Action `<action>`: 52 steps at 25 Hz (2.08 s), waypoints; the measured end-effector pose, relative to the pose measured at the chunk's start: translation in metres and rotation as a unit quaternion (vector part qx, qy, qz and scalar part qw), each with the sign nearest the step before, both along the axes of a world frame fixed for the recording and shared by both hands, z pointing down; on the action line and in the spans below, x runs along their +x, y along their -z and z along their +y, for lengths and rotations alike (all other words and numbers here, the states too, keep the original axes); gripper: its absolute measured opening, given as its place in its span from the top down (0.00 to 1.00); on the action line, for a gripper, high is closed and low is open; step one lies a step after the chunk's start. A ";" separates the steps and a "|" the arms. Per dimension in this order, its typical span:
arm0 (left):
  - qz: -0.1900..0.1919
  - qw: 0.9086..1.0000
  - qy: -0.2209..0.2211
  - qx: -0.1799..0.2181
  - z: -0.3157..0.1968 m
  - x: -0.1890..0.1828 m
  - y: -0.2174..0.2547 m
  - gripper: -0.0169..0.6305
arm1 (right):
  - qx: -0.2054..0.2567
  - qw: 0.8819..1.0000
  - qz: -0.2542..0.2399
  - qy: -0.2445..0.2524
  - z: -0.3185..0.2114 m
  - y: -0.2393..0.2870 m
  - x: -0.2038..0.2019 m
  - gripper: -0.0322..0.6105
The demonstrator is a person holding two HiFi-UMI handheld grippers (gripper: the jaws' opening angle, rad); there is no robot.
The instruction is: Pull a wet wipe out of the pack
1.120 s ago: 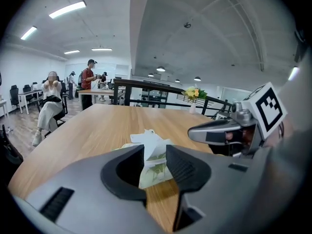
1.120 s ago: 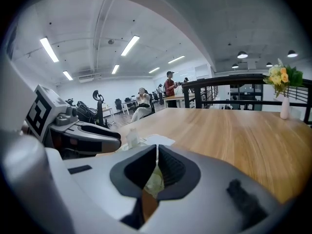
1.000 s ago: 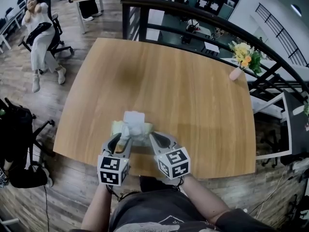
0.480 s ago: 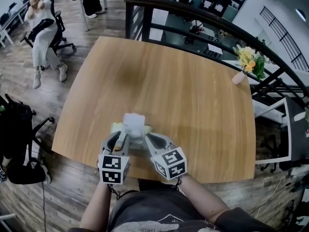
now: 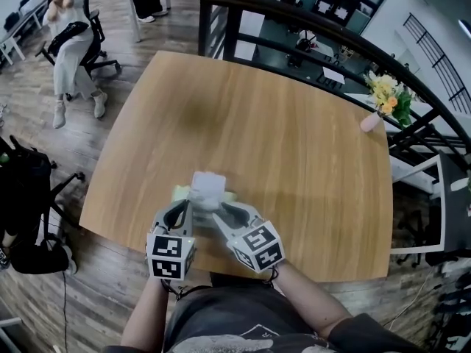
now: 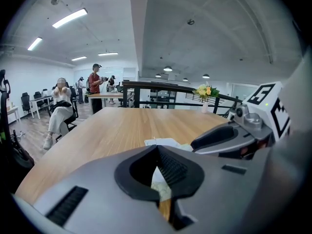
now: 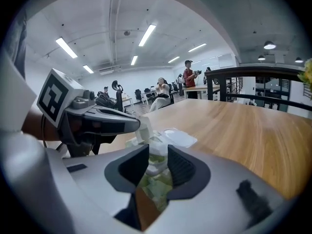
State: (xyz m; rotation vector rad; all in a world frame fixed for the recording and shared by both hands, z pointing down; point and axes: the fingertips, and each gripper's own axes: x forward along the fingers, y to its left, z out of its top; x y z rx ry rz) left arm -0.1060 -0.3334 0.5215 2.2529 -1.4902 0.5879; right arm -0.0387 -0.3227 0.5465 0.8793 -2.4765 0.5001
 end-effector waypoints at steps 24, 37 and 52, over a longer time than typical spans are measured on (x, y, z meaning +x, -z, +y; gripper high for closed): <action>-0.004 1.000 -0.006 -0.004 0.002 -0.008 -0.002 0.95 | 0.009 0.999 0.049 -0.005 -0.011 -0.009 0.001 0.90; -0.010 1.000 -0.011 -0.001 0.005 -0.004 0.002 0.95 | 0.014 0.998 0.050 -0.031 -0.006 -0.004 0.019 0.91; -0.010 1.000 -0.010 -0.002 0.007 -0.007 0.001 0.95 | 0.001 0.997 0.040 -0.071 -0.001 -0.006 0.042 0.91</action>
